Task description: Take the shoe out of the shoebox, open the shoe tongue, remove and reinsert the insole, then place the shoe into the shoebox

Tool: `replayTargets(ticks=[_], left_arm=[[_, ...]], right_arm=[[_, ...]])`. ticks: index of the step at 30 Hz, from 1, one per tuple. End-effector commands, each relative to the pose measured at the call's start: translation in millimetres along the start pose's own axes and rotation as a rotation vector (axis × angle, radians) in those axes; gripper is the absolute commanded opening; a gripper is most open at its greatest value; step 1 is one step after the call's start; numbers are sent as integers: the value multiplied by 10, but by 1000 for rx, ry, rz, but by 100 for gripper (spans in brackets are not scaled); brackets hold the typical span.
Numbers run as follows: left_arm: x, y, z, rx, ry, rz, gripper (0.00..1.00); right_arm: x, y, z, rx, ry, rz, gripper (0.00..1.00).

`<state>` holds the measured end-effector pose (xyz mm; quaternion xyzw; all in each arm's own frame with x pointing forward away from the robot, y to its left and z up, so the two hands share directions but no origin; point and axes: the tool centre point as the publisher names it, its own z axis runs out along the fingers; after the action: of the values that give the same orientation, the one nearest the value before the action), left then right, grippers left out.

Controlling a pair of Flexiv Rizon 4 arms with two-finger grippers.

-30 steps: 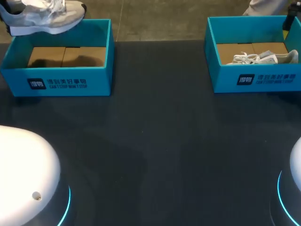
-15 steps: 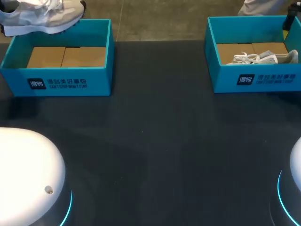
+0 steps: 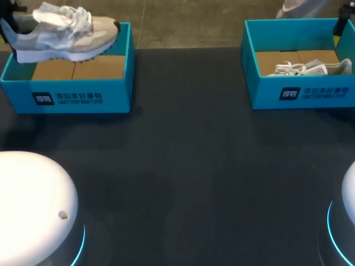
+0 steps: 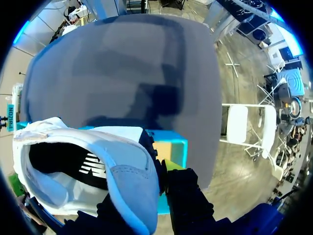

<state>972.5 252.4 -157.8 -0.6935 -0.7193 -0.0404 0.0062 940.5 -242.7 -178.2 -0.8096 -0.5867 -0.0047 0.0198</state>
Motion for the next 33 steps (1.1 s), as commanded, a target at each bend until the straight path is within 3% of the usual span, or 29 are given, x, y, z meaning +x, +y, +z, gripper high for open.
replayTargets(ticks=[1,21,33], left_arm=[[-143,-415,8,-126,7,9,0],[-863,-1406,41,-122,-12,84,0],[-1288,-1947,225,-96,3,112,0]], right_arm=[[3,-1,-1,0,-1,1,100],[3,-1,-1,0,-1,1,100],[3,-1,-1,0,-1,1,100]])
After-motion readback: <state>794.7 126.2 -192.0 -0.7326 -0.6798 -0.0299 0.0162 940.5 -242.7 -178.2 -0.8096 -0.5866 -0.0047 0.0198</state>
